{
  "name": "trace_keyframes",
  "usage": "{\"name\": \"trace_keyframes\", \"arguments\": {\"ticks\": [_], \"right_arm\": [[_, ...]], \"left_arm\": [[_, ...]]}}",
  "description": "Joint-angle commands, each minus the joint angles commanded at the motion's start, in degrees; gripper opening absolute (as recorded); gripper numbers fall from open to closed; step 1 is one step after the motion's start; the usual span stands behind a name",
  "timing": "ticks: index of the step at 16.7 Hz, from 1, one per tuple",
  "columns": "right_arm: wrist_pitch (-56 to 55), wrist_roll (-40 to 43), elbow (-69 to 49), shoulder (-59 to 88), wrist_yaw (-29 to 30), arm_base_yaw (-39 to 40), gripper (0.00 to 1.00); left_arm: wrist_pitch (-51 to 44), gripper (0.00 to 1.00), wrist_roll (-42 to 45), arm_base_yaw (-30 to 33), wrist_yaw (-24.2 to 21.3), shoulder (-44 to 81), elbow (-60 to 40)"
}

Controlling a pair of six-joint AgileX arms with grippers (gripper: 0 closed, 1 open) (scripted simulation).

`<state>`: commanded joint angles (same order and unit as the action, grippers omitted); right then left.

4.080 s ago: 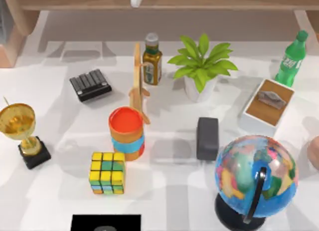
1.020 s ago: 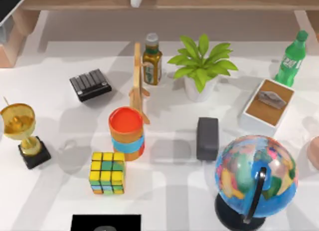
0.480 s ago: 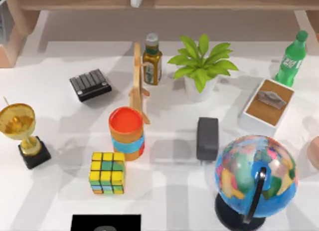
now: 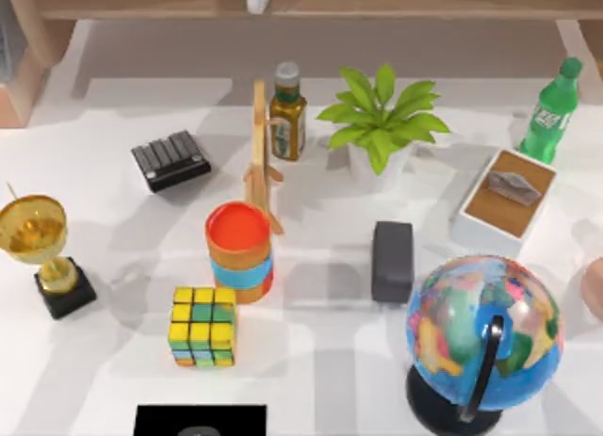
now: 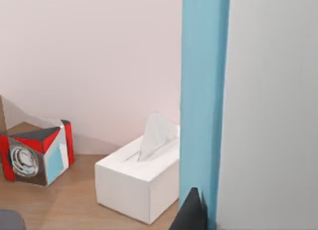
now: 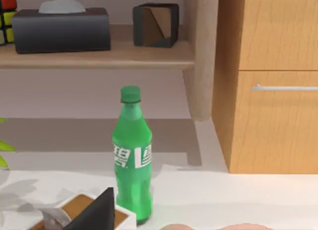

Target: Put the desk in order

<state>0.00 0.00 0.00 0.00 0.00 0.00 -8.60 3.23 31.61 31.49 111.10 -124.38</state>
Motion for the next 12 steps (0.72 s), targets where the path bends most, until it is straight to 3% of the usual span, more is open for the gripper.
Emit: {"name": "trace_keyframes", "arguments": {"ticks": [6,12], "right_arm": [[0.0,0.0,0.0,0.0,0.0,0.0,1.0],[0.0,0.0,0.0,0.0,0.0,0.0,1.0]], "left_arm": [[1.1,0.0,16.2,-17.1,-2.8,-8.9,4.9],[3.2,0.0,41.2,-40.4,-8.6,-11.4,22.8]]}}
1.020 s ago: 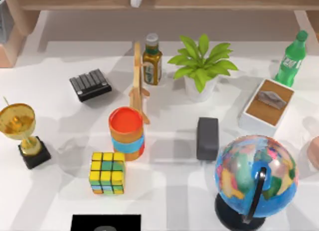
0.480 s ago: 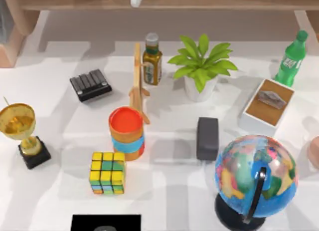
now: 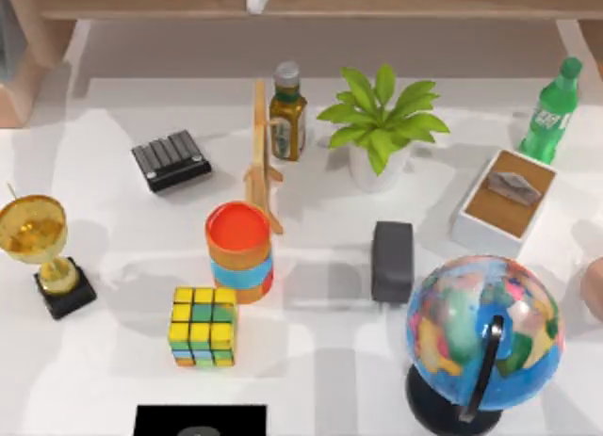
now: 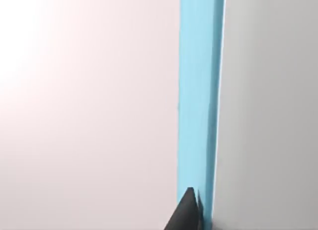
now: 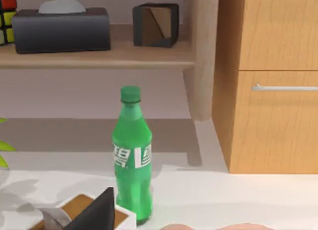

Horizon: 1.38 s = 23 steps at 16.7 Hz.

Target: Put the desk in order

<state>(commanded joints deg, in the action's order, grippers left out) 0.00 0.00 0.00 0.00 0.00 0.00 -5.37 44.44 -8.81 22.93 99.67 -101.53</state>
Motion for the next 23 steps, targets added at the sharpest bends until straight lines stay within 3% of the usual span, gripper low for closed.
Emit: {"name": "trace_keyframes", "arguments": {"ticks": [6,10,13,18,20,23], "right_arm": [[0.0,0.0,0.0,0.0,0.0,0.0,1.0],[0.0,0.0,0.0,0.0,0.0,0.0,1.0],[0.0,0.0,0.0,0.0,0.0,0.0,1.0],[0.0,0.0,0.0,0.0,0.0,0.0,1.0],[0.0,0.0,0.0,0.0,0.0,0.0,1.0],[0.0,0.0,0.0,0.0,0.0,0.0,1.0]], "left_arm": [[9.1,0.0,26.2,-21.0,-11.4,2.1,22.3],[19.0,0.0,40.3,-28.1,-23.1,4.3,34.6],[27.4,0.0,47.8,-28.2,-33.4,5.3,41.1],[38.8,0.0,54.4,-22.9,-49.0,7.2,46.6],[41.3,0.0,55.4,-21.0,-52.6,8.5,47.4],[42.0,0.0,55.6,-20.3,-53.8,9.2,47.7]]}}
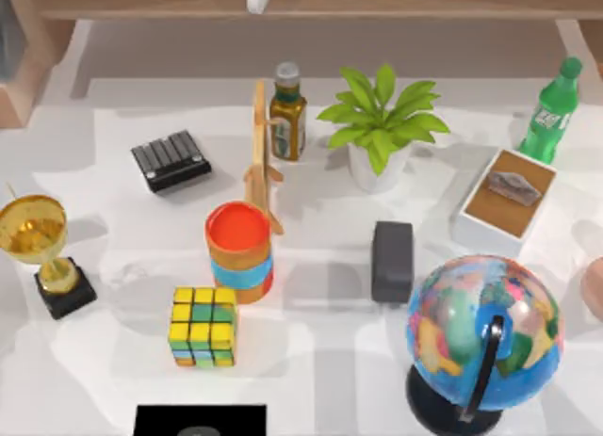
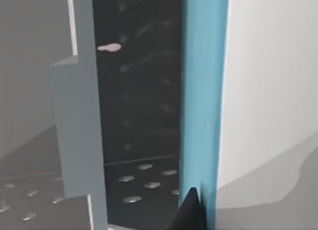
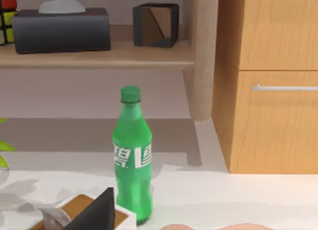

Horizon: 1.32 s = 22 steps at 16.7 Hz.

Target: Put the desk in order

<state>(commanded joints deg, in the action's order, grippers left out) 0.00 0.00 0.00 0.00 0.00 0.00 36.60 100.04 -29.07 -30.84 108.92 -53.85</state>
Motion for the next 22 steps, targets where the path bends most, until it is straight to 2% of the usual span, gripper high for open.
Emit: {"name": "trace_keyframes", "arguments": {"ticks": [14,22], "right_arm": [[0.0,0.0,0.0,0.0,0.0,0.0,1.0],[0.0,0.0,0.0,0.0,0.0,0.0,1.0]], "left_arm": [[-0.6,0.0,-0.8,2.3,2.1,5.2,-6.3],[-0.6,0.6,-0.8,2.3,2.1,5.2,-6.3]]}}
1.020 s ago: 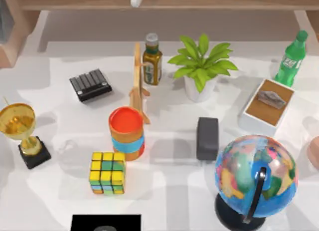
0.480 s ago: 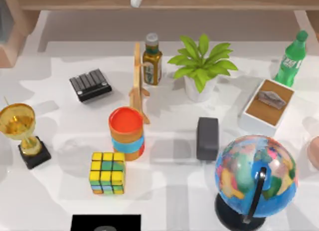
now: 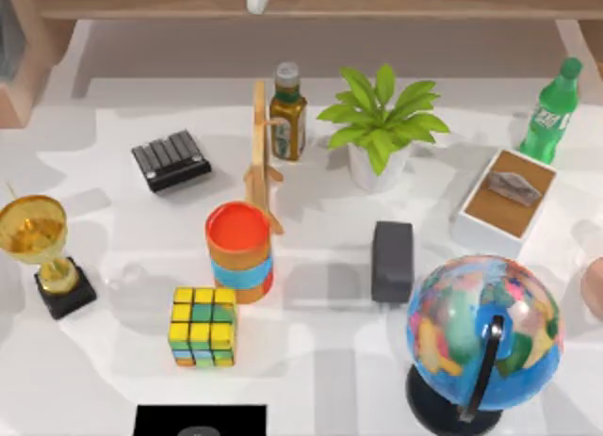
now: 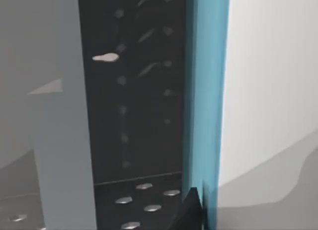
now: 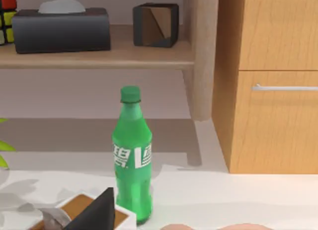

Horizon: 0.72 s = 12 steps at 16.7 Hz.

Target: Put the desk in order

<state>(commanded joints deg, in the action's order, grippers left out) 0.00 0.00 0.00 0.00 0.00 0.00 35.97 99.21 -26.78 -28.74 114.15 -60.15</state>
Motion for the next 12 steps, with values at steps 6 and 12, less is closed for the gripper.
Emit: {"name": "trace_keyframes", "arguments": {"ticks": [6,12], "right_arm": [[0.0,0.0,0.0,0.0,0.0,0.0,1.0],[0.0,0.0,0.0,0.0,0.0,0.0,1.0]], "left_arm": [[0.0,1.0,0.0,0.0,0.0,0.0,0.0],[0.0,1.0,0.0,0.0,0.0,0.0,0.0]]}}
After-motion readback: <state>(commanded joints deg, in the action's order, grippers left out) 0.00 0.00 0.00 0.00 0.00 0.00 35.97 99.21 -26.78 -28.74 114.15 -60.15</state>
